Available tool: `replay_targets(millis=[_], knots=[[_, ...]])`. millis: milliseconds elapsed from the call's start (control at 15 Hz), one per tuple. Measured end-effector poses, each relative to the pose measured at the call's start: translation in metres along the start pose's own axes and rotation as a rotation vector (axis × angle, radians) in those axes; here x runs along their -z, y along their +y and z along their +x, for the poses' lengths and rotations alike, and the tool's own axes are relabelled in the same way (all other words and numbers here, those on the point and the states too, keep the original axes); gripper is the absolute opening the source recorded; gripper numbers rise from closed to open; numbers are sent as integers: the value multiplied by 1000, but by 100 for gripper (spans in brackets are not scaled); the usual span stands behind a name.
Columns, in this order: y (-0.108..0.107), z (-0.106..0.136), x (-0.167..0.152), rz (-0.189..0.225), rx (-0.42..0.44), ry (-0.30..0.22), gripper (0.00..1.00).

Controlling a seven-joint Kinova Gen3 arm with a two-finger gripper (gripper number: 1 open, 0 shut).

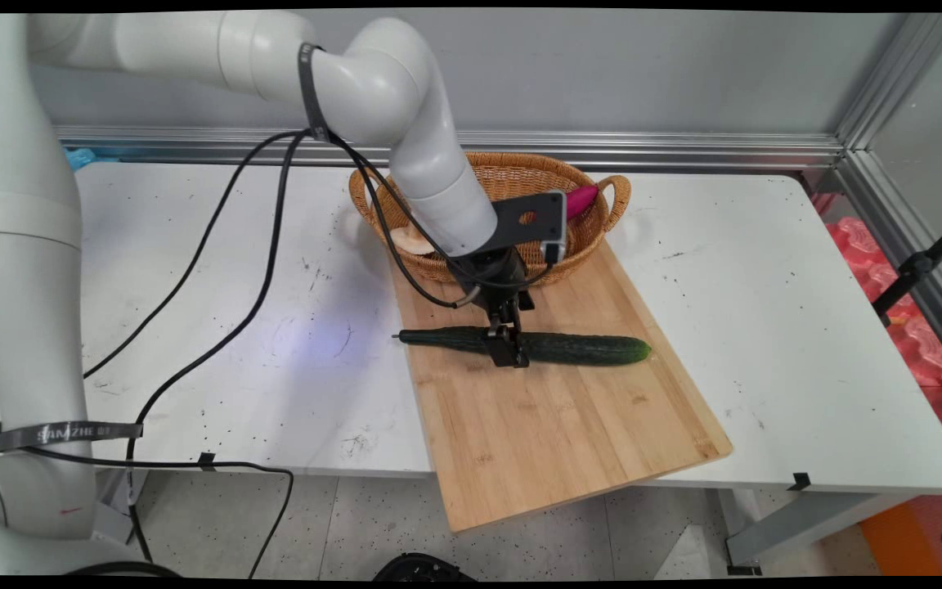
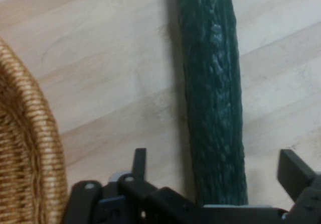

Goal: Pick up the cucumber from the cutting board, then place the picked object in the vegetable basket

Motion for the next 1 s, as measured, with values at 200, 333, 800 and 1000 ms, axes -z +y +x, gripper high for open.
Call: replay_targets(millis=[200, 333, 800, 1000], knots=[[0, 1, -7, -4, -10, -5, 0], [0, 2, -10, -11, -15, -5, 0], [1, 8, -1, -33, -46, 10, 0], [2, 17, 18, -33, -49, 32, 0]])
